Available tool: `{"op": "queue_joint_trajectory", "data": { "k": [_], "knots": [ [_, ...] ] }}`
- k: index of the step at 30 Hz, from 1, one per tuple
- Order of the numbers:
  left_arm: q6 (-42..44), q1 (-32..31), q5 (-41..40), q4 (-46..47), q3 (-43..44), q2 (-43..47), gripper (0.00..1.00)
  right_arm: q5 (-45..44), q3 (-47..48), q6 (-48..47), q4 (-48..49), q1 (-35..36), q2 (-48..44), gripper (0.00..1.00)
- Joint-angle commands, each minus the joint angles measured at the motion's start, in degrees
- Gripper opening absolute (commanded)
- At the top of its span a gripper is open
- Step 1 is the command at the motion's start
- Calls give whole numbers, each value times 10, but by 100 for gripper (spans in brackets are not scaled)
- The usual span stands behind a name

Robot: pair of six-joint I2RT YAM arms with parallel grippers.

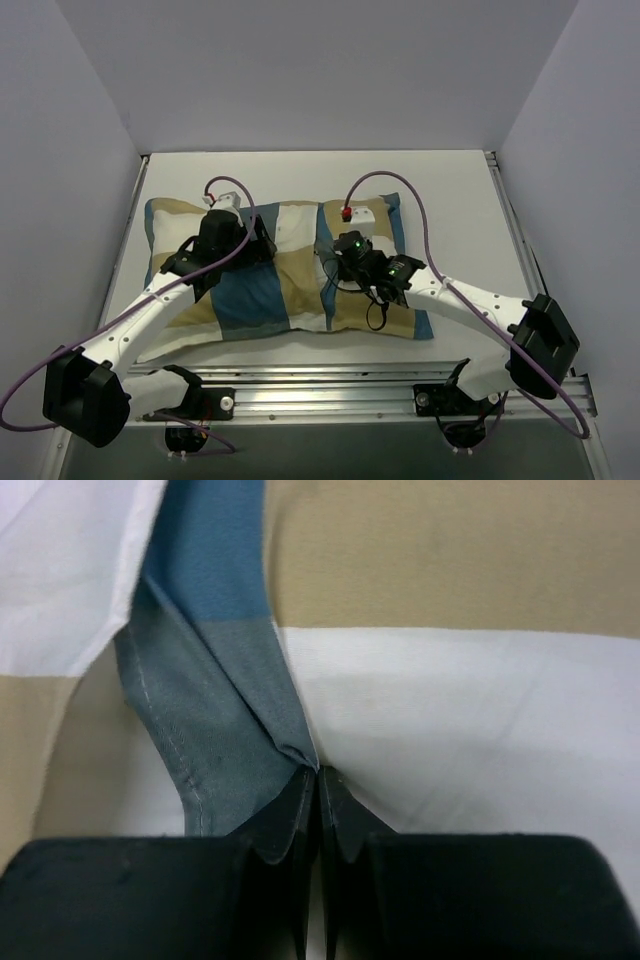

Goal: Remove the pillowcase from the pillow

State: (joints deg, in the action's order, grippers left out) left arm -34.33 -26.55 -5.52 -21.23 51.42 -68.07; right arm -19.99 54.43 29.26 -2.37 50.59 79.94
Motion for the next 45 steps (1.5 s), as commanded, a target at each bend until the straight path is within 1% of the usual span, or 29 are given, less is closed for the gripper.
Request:
{"op": "queue_joint_trajectory", "data": {
  "k": [1, 2, 5, 6, 8, 9, 10, 12, 14, 15, 16, 17, 18, 19, 21, 22, 24, 25, 27, 28, 31, 35, 38, 41, 42, 43, 45],
  "knots": [
    [-10, 24, -41, -64, -32, -19, 94, -94, -11, 47, -99, -42, -26, 0],
    [-11, 25, -42, -65, -35, -21, 94, -94, -16, 58, -106, -72, -34, 0],
    [-12, 33, -47, -73, -41, -24, 94, -94, -49, 93, -125, -120, -73, 0],
    [-13, 34, -47, -75, -46, -24, 94, -89, -63, 98, -128, -154, -87, 0],
    [-14, 40, -45, -78, -49, -22, 94, -60, -72, 99, -127, -189, -93, 0],
    [-14, 40, -44, -78, -52, -23, 94, -45, -75, 95, -126, -219, -92, 0],
    [-14, 40, -42, -78, -53, -22, 94, -19, -75, 81, -114, -225, -90, 0],
    [-14, 40, -31, -69, -52, -21, 94, 5, -67, 57, -93, -219, -81, 0],
    [-12, 40, -20, -65, -49, -19, 94, 50, -43, 31, -78, -200, -75, 0],
    [-11, 40, -14, -59, -48, -17, 94, 54, -32, 14, -75, -187, -69, 0],
    [-11, 39, -5, -58, -45, -16, 94, 55, -18, 6, -76, -154, -66, 0],
    [-9, 39, -1, -57, -42, -15, 94, 40, 12, 1, -80, -136, -65, 0],
    [-9, 36, 2, -57, -40, -14, 94, 33, 28, -9, -86, -120, -61, 2],
    [-8, 36, 8, -57, -36, -14, 94, 30, 42, -14, -89, -108, -59, 8],
    [-7, 32, 12, -58, -26, -13, 94, 32, 89, -24, -104, -84, -48, 15],
    [-6, 32, 13, -59, -24, -13, 94, 34, 104, -29, -110, -80, -44, 24],
    [-4, 31, 11, -61, -18, -10, 94, 33, 151, -38, -126, -66, -27, 33],
    [-3, 31, 10, -62, -17, -10, 94, 32, 166, -49, -132, -62, -19, 41],
    [-1, 31, 6, -67, -14, -9, 94, 30, 199, -59, -132, -57, -1, 48],
    [0, 31, 6, -68, -13, -9, 94, 30, 206, -70, -128, -57, 6, 54],
    [0, 31, 4, -71, -18, -7, 94, 9, 243, -88, -123, -58, 54, 61],
    [-7, 31, 1, -75, -28, -4, 94, -12, 278, -111, -119, -80, 126, 63],
    [-14, 31, 1, -80, -38, 5, 94, -52, 273, -114, -93, -105, 166, 61],
    [-21, 31, -1, -84, -49, 15, 94, -49, 262, -96, -88, -159, 194, 55],
    [-23, 32, -2, -85, -53, 21, 94, -58, 254, -84, -79, -172, 195, 51],
    [-27, 32, -3, -85, -57, 25, 94, -59, 247, -78, -77, -185, 194, 44],
    [-39, 33, -1, -84, -74, 32, 94, -50, 227, -69, -71, -227, 185, 40]
  ]
}}
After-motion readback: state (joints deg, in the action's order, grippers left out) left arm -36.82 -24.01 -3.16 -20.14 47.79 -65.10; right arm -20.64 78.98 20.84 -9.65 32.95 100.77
